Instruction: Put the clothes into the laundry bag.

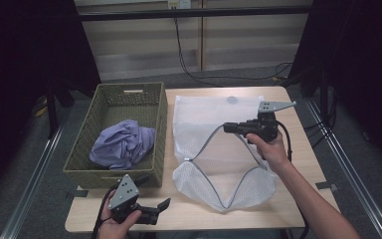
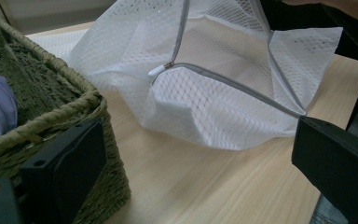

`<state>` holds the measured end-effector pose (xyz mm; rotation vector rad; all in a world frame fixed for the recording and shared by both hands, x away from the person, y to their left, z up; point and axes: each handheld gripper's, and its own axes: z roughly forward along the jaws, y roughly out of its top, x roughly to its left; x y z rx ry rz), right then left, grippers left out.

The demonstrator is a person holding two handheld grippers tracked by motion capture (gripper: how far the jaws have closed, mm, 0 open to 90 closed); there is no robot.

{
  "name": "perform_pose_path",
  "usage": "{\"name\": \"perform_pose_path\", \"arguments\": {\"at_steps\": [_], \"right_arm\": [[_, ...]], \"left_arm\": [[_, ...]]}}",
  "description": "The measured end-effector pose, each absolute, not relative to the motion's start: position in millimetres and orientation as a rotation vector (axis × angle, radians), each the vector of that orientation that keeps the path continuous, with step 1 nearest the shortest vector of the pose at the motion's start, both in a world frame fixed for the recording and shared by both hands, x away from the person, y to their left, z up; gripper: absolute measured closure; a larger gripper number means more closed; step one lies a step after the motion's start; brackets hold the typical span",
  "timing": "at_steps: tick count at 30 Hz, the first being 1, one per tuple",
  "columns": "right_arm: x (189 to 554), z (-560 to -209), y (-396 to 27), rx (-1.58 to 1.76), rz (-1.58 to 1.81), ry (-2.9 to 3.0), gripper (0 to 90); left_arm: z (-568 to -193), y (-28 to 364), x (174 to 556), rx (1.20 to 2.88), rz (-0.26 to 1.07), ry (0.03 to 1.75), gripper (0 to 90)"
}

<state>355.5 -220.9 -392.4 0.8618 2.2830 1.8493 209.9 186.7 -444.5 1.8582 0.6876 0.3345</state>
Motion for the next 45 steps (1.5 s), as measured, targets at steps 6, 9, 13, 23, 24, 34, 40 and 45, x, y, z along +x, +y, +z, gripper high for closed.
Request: {"name": "perform_pose_path", "arguments": {"at_steps": [6,9,13,23,24,34,40,45], "right_arm": [[355.6,-393.6,-221.7,0.855,1.859,2.292,88.8],[357.0,-395.3,-221.7,0.863,1.851,2.295,88.8],[357.6,-396.9,-220.2,0.863,1.851,2.304,88.8],[357.8,-400.5,-220.6,0.871,1.830,2.312,88.8],[357.8,-400.5,-220.6,0.871,1.830,2.312,88.8],[357.7,-403.6,-217.9,0.870,1.816,2.332,88.7],[357.8,-404.2,-215.8,0.866,1.816,2.338,88.7],[357.8,-404.6,-215.7,0.863,1.812,2.344,88.8]], "left_arm": [[-434.5,187.1,208.7,1.849,0.336,0.658,3.1],[-423.5,196.5,211.4,1.840,0.355,0.664,3.2],[-410.6,206.4,217.8,1.833,0.380,0.720,1.9],[-389.0,238.0,248.2,1.837,0.461,0.840,1.7],[-385.5,241.9,251.7,1.849,0.477,0.839,1.7],[-380.8,267.2,296.1,1.855,0.481,0.864,3.9],[-369.7,271.2,324.2,1.893,0.496,0.868,3.9],[-367.3,271.1,342.3,1.908,0.511,0.889,7.4]]}}
